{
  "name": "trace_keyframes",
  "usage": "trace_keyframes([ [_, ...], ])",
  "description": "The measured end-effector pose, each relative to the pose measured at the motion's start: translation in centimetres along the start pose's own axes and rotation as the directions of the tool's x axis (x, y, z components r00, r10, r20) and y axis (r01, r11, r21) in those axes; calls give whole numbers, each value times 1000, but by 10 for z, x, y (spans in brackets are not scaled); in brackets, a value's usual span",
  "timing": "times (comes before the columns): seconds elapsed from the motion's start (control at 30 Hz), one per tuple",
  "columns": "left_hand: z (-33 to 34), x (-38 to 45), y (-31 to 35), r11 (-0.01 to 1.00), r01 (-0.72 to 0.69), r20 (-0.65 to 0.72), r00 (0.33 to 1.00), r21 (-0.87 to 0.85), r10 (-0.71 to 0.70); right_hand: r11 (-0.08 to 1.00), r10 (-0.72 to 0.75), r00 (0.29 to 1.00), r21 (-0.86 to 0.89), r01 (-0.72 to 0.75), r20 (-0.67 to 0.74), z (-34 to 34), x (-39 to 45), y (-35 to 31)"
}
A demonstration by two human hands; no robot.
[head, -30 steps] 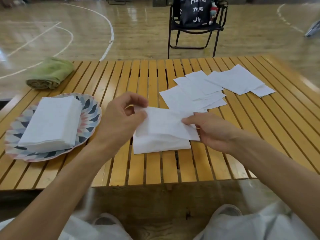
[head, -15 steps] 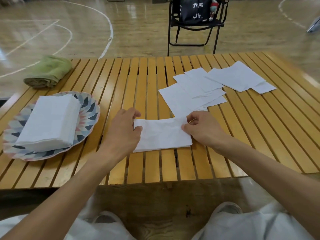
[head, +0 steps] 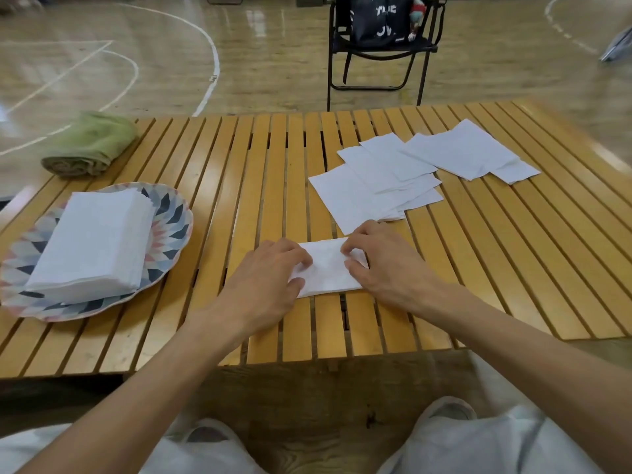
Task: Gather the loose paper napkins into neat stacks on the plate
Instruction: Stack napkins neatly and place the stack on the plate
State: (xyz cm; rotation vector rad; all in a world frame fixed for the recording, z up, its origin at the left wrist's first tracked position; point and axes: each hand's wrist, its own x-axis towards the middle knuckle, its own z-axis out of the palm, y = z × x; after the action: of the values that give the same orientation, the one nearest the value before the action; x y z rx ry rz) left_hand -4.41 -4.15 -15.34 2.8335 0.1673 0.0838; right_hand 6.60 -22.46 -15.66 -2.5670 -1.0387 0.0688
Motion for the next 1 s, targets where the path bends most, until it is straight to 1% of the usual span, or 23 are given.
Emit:
trace_keyframes([
  [0.1, -1, -1, -2, 1000, 4, 13, 1000, 9, -4, 999, 35, 999, -41, -35, -12, -3, 3, 4],
  [0.23, -4, -2, -3, 1000, -8, 37, 999, 11, 8, 992, 93, 992, -89, -86, 82, -4, 6, 9],
  [0.33, -5, -2, -2, 1000, -7, 49, 999, 11, 7, 990, 95, 988, -111, -81, 124, -3, 6, 10],
  [0.53, -5, -2, 0, 1000, 0, 50, 999, 18, -1, 985, 94, 986, -159, -72, 135, -2, 9, 10],
  [0.67, -6, -1, 0, 1000, -2, 53, 999, 31, 1, 989, 89, 984, -129, -69, 156, -11, 14, 11],
  [0.73, -7, 0, 1, 999, -3, 52, 999, 39, 1, 996, 72, 993, -59, -67, 97, -20, 19, 14],
  [0.83, -8, 1, 2, 999, 3, 51, 999, 36, -4, 983, 108, 991, 158, -93, -85, -41, 23, 16],
  [0.87, -8, 0, 2, 999, 3, 52, 999, 36, -5, 972, 127, 977, 219, -87, -172, -47, 23, 17],
  [0.93, -9, -1, 2, 999, 1, 57, 998, 41, -3, 959, 160, 922, 278, -60, -352, -58, 22, 17],
  [1.0, -10, -1, 2, 999, 1, 59, 998, 41, -3, 938, 200, 857, 346, -26, -476, -67, 19, 17],
])
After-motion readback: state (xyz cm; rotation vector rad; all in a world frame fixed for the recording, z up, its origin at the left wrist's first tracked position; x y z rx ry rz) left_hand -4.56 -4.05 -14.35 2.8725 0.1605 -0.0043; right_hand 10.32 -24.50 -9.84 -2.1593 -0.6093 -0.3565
